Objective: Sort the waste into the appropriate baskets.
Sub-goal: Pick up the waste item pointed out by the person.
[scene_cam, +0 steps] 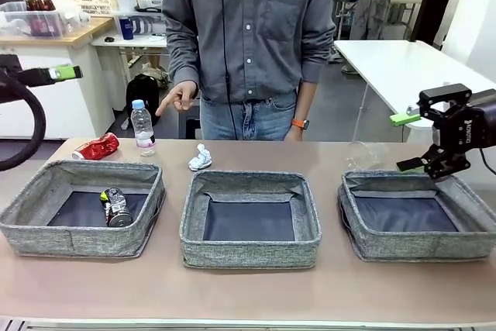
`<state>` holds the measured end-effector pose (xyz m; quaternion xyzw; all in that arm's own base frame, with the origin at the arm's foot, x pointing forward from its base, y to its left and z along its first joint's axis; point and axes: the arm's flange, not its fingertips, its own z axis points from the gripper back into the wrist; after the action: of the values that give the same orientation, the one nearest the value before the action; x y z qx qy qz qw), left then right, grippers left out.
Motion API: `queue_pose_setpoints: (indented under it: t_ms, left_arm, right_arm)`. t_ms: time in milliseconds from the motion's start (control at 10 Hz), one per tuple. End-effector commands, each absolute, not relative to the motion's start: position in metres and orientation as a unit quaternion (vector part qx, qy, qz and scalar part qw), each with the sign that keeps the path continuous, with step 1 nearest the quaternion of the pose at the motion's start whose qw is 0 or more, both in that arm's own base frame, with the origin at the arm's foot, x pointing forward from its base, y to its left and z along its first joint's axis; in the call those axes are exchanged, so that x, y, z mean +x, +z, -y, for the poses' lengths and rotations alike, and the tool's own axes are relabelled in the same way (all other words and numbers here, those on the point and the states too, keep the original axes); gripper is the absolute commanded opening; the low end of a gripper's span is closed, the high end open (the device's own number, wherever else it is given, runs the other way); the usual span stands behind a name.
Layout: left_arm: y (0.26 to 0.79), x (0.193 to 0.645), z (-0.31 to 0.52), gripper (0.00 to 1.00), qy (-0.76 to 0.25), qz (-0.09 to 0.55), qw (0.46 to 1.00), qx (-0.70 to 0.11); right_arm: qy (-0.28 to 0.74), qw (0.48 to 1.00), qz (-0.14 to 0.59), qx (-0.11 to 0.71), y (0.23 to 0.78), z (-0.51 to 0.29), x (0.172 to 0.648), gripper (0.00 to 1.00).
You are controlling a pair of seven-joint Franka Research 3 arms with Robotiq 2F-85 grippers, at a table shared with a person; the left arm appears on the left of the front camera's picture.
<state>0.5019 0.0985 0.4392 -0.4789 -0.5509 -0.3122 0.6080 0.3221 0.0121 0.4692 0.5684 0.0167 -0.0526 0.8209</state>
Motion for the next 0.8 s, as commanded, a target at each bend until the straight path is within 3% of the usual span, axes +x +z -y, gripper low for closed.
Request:
queue_pose_setpoints:
  t_ms: [0,200,400,700]
  left_arm:
    - [0.407,0.530,-0.096,1.00,-0.367,0.558,0.620,-0.411]
    - [0.380,0.561,-0.104,1.00,-0.386,0.498,0.641,-0.437]
    - [0.357,0.593,-0.107,1.00,-0.370,0.445,0.700,-0.419]
    - [0.329,0.628,-0.086,1.00,-0.478,0.365,0.700,-0.384]
  right_arm:
    - [-0.059,0.818,-0.021,0.572,0.475,-0.013,0.322,1.00]
    - [-0.059,0.818,-0.021,0.572,0.475,-0.013,0.322,1.00]
    - [-0.059,0.818,-0.021,0.572,0.475,-0.013,0.322,1.00]
    - [-0.059,0.818,-0.021,0.572,0.475,-0.013,0.322,1.00]
